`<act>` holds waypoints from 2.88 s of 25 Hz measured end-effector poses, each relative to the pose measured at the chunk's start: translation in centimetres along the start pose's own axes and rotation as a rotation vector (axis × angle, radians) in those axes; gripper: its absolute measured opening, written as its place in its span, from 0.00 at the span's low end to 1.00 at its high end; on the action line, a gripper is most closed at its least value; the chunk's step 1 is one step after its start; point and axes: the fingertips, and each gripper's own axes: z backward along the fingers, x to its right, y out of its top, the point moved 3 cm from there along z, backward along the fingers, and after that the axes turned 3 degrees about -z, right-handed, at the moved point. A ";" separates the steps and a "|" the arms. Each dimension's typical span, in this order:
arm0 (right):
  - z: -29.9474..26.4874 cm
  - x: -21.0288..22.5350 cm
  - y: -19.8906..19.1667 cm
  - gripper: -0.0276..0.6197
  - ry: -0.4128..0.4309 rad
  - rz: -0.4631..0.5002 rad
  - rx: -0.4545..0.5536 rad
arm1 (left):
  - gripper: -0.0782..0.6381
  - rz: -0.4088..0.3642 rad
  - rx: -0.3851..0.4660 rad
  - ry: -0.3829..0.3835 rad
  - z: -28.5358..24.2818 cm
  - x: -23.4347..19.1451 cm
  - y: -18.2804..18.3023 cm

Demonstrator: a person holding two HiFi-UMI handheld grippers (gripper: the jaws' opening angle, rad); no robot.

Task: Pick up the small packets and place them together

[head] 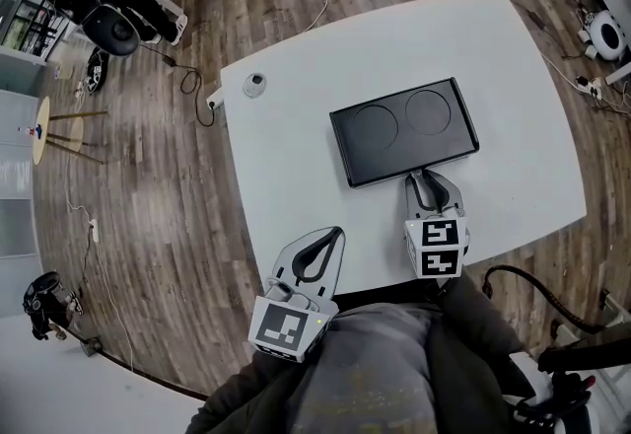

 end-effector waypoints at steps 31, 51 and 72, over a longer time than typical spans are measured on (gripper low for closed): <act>2.6 -0.4 -2.3 0.15 0.019 0.048 0.019 | 0.11 -0.015 0.049 -0.106 0.2 2.3 -0.1; 6.6 -1.1 -5.1 0.15 0.043 0.049 0.007 | 0.11 -0.021 0.048 -0.095 2.3 6.2 -0.1; 8.6 -1.5 -7.2 0.15 0.052 0.063 0.010 | 0.11 -0.041 0.067 -0.087 3.6 8.2 -1.0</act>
